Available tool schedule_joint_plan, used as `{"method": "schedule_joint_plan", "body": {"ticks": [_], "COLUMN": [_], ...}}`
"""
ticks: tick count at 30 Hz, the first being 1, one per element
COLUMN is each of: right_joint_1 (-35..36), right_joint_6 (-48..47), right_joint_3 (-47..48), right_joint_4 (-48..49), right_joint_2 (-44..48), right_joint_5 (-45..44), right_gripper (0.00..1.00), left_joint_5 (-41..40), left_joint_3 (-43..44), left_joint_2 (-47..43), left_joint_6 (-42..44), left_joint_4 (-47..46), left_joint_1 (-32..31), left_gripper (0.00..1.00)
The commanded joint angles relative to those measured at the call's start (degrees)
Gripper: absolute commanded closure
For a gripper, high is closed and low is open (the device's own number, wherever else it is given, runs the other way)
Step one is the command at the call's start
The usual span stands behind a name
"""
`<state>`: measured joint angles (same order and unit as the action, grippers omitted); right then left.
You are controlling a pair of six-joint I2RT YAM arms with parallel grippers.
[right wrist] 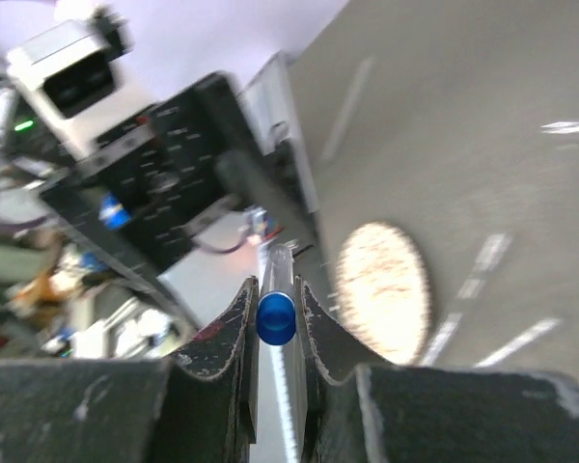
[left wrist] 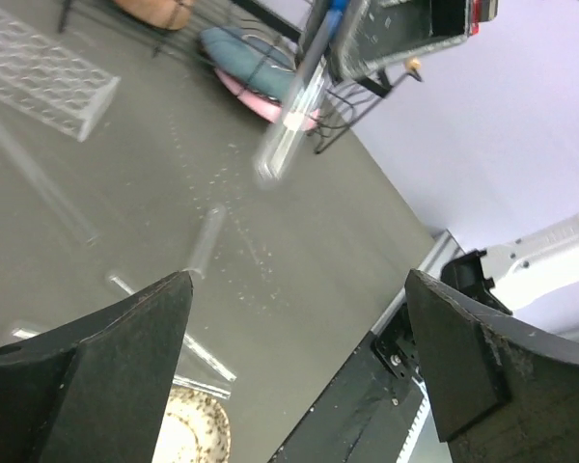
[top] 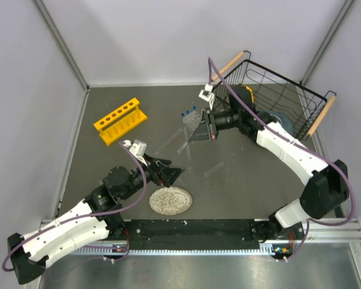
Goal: Organize the chemistry lab equipment
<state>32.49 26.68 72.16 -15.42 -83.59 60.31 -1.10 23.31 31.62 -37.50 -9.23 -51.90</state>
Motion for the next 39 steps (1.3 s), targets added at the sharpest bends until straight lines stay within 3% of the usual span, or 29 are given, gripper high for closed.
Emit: {"method": "schedule_joint_plan", "body": {"ticks": [1,4,8,11,22,39], "right_joint_1": [-3.66,-3.93,-3.93,-3.93,-3.66,-1.47], "right_joint_6": [-18.92,-26.40,-33.96,-37.04,-38.01,-37.75], "right_joint_3": [8.16,11.76,16.68,21.25,35.05,42.01], "right_joint_4": [-11.20,-13.49,-13.32,-13.32,-14.02,-14.37], "right_joint_2": [-3.24,-6.66,-13.77,-17.82,-34.17,-42.88], "right_joint_5": [-12.48,-22.85,-37.33,-42.80,-46.87,-48.01], "right_gripper": [0.99,0.98,0.98,0.98,0.96,0.95], "left_joint_5": [-11.17,-16.28,-17.88,-18.06,-20.69,-23.77], "left_joint_3": [8.22,10.78,10.27,8.07,4.99,4.02], "left_joint_2": [-3.40,-4.45,-5.51,-6.56,-9.99,-13.86], "left_joint_6": [1.72,1.55,0.06,-1.17,-2.76,-2.93], "left_joint_4": [20.16,30.11,35.50,36.39,38.85,41.05], "left_joint_1": [0.22,0.22,0.31,0.31,0.40,0.40], "left_gripper": [0.01,0.01,0.01,0.01,0.01,0.01]}}
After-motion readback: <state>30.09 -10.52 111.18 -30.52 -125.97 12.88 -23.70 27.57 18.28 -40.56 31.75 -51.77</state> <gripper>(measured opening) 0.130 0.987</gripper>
